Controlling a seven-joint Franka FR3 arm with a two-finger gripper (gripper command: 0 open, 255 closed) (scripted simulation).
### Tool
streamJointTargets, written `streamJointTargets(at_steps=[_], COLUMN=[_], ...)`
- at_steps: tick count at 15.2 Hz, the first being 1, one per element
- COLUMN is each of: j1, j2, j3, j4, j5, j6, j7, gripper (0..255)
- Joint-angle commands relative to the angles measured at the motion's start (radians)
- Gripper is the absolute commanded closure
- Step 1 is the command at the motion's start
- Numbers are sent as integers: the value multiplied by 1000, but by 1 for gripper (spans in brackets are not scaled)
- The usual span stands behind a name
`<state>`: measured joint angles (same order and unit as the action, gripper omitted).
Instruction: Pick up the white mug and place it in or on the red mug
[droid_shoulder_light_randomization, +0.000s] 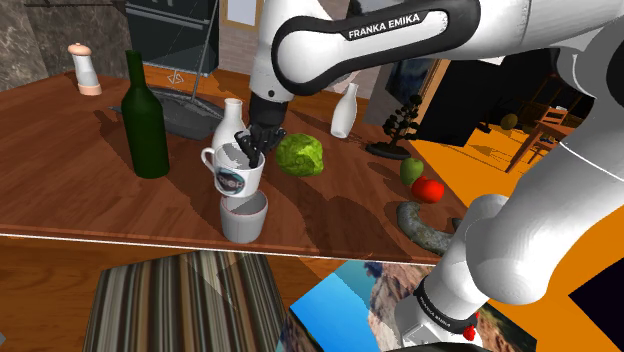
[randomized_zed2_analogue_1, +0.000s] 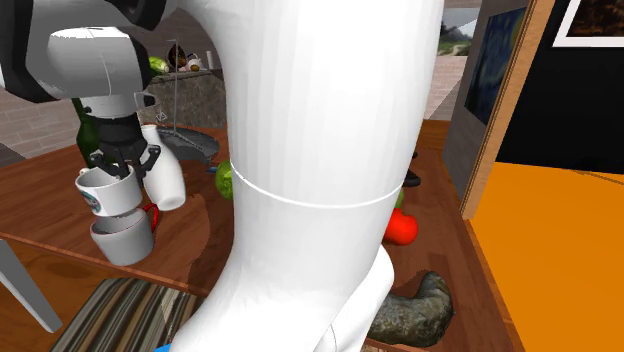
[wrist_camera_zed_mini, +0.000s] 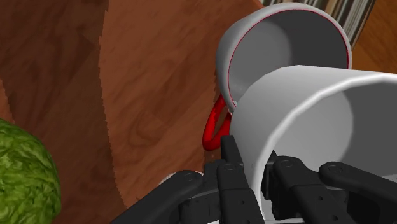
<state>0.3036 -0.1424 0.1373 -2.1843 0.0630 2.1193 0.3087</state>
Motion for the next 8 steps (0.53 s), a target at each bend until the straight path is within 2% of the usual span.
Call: streamJointTargets(at_steps=[1,8], j1=[0,1], j2=[9,16], j3=[1,1], j4=[-19,-32], j5=[0,-1], j6=[29,49], j7=[0,0], gripper=[255,255])
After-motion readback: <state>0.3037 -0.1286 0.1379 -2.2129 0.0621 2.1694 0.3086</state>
